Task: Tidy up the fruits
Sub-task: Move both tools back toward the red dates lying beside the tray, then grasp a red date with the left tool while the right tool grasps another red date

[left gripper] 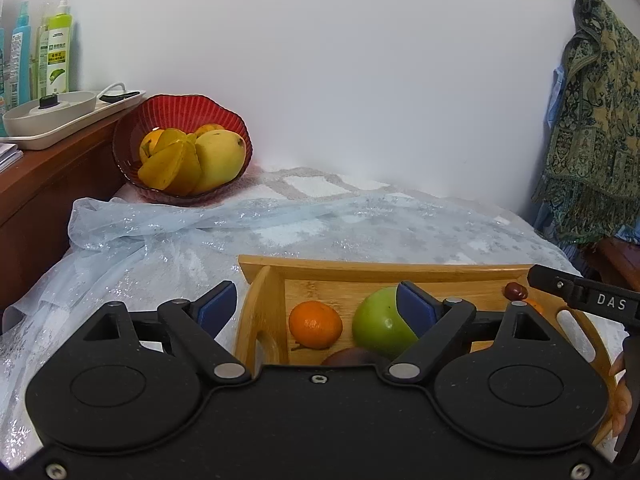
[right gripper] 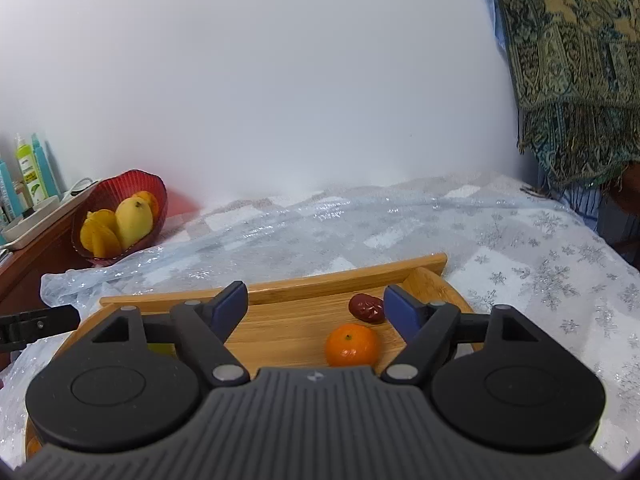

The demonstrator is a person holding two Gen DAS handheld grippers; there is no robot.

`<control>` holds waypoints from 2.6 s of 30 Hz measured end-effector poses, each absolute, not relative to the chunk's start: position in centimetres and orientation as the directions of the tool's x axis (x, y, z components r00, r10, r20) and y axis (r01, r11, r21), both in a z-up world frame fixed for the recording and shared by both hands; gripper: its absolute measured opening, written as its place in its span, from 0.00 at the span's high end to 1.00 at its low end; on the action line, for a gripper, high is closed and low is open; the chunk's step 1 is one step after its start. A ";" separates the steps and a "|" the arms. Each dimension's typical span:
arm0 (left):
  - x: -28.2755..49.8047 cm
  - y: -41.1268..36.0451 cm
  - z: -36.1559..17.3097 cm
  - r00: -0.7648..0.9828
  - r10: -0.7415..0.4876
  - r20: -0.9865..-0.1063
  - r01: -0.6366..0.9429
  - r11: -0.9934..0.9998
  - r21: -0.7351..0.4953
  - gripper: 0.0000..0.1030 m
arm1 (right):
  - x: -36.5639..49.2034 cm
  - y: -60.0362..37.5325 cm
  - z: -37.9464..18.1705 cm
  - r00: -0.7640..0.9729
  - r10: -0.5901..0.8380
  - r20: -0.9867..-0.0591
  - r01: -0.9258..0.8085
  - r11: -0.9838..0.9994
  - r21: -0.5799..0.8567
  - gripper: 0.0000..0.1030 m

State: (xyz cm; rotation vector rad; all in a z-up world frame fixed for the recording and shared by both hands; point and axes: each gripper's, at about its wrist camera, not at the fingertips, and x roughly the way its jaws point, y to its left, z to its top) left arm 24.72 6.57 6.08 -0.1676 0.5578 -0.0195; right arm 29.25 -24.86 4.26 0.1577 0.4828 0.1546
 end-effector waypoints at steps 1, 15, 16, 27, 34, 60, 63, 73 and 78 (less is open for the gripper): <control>24.5 6.5 6.1 0.850 -0.059 -0.524 -0.029 0.987 -0.159 0.15 | 28.9 -24.7 4.4 0.878 0.182 -0.443 -0.111 0.977 0.183 0.16; 19.2 4.7 6.6 0.877 -0.050 -0.479 -0.006 0.994 -0.114 0.09 | 22.3 -23.8 3.7 0.941 0.115 -0.318 -0.069 0.986 0.152 0.14; 18.6 4.6 6.5 0.878 -0.057 -0.476 -0.003 0.992 -0.124 0.08 | 21.8 -23.9 3.5 0.943 0.114 -0.314 -0.066 0.985 0.158 0.14; 11.8 3.1 5.3 0.905 -0.052 -0.423 0.007 0.994 -0.108 0.06 | 15.3 -23.3 3.0 0.976 0.088 -0.200 -0.067 0.992 0.111 0.12; 8.3 2.8 3.7 0.916 -0.032 -0.400 -0.017 0.993 -0.118 0.02 | 12.0 -22.5 1.7 0.975 0.093 -0.201 -0.072 0.991 0.109 0.12; 0.2 3.4 -0.7 0.893 0.068 -0.445 -0.112 0.991 -0.073 0.05 | 8.1 -19.1 -2.4 0.965 0.102 -0.243 -0.088 0.994 0.067 0.11; -0.2 3.6 -0.9 0.883 0.074 -0.463 -0.122 0.990 -0.076 0.18 | 8.1 -18.9 -2.6 0.963 0.108 -0.247 -0.096 0.993 0.063 0.11; -1.3 4.3 -1.6 0.851 0.135 -0.507 -0.169 0.985 -0.023 0.47 | 8.5 -18.1 -3.1 0.951 0.138 -0.278 -0.129 0.990 0.049 0.32; -1.2 4.8 -1.9 0.843 0.143 -0.519 -0.180 0.984 -0.021 0.54 | 8.6 -17.8 -3.4 0.942 0.150 -0.299 -0.143 0.989 0.047 0.50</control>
